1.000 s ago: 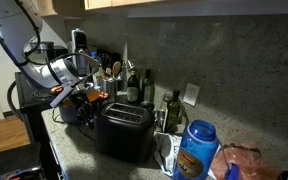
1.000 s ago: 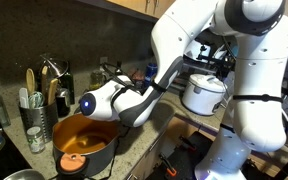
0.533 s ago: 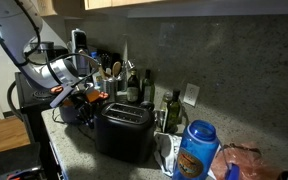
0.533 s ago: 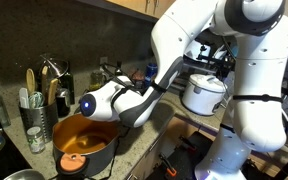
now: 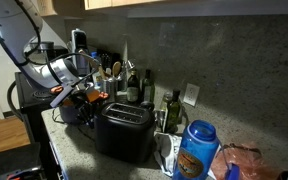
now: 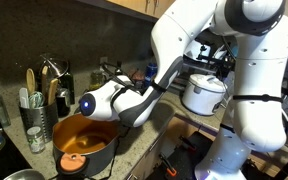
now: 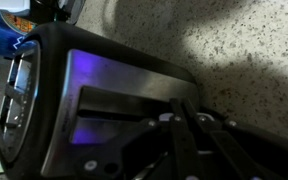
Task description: Pull the toaster lever up
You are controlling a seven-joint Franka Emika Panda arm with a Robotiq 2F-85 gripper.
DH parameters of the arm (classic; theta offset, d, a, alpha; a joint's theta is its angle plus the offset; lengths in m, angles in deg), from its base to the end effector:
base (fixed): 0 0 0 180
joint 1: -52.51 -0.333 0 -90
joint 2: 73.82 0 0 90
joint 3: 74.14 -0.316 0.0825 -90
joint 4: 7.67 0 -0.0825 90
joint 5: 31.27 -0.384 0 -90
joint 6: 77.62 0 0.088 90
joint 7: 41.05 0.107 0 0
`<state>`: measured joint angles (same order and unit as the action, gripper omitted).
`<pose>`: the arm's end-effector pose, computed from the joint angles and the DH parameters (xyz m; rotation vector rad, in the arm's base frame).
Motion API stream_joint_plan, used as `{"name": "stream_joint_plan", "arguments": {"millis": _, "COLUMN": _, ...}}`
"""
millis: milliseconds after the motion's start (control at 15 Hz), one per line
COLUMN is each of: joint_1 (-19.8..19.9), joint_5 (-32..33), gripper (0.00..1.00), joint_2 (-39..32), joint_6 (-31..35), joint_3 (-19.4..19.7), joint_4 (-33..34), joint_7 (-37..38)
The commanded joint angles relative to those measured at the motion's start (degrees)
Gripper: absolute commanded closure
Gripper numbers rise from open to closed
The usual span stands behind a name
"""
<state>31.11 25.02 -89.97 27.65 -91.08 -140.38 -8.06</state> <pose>0.3972 0.2354 0.2081 2.0236 0.8098 -0.1336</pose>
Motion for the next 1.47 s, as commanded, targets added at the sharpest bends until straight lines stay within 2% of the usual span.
{"name": "stream_joint_plan", "arguments": {"millis": 0, "joint_1": 0.7, "joint_5": 1.7, "gripper": 0.95, "joint_2": 0.3, "joint_6": -0.4, "joint_3": 1.1, "joint_4": 0.6, "joint_7": 0.1}}
{"name": "stream_joint_plan", "arguments": {"millis": 1400, "joint_1": 0.2, "joint_5": 1.8, "gripper": 0.95, "joint_2": 5.8, "joint_6": -7.8, "joint_3": 0.1, "joint_4": 5.4, "joint_7": -1.8}}
